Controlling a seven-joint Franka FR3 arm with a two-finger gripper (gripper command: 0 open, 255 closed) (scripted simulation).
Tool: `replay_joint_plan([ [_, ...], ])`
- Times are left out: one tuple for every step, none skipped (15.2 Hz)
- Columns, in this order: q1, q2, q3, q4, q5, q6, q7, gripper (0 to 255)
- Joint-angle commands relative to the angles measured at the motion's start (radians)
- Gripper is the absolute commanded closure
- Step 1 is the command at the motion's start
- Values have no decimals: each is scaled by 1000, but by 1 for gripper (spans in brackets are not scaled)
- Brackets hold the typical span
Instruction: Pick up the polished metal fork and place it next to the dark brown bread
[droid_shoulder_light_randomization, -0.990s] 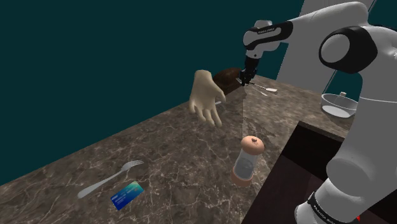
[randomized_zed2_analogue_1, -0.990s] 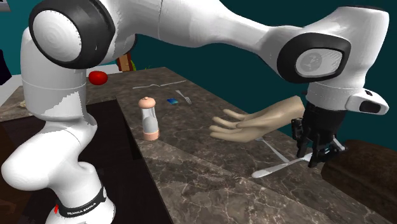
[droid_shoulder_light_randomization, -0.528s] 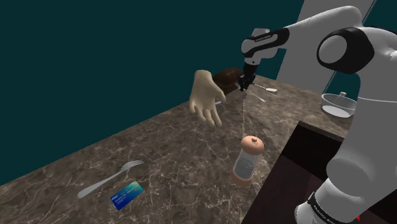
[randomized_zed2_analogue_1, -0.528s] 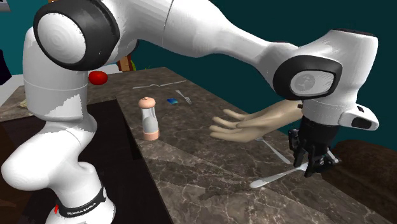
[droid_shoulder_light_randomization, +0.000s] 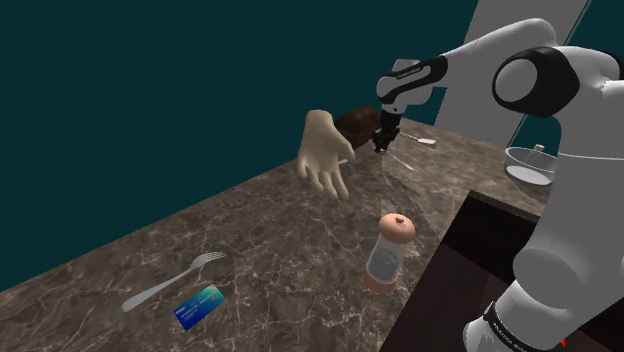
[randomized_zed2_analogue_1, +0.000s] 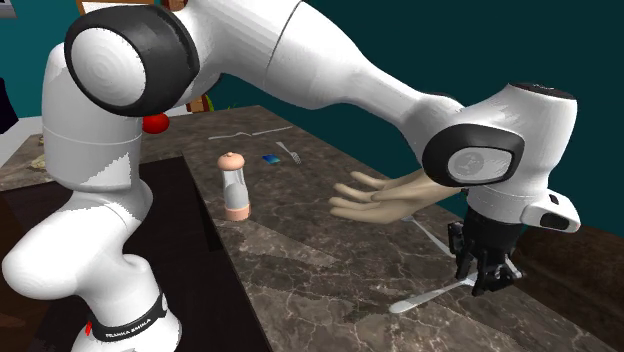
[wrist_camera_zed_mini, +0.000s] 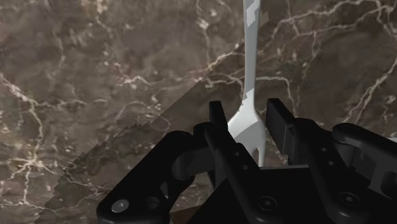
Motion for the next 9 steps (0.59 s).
replay_joint_plan([
  [0, 11, 1, -13, 1, 24, -1, 255],
  [0, 16, 1, -19, 2, 35, -2, 255],
  [0, 21, 1, -25, 3, 46, -2, 255],
  [0, 26, 2, -31, 3, 58, -3, 255],
  [0, 32, 2, -37, 4, 69, -4, 255],
  [0, 38, 2, -42, 5, 80, -5, 255],
  [-1, 45, 3, -47, 6, 92, -5, 255],
  [-1, 44, 3, -48, 6, 92, -5, 255],
  [-1, 45, 3, -48, 6, 92, -5, 255],
])
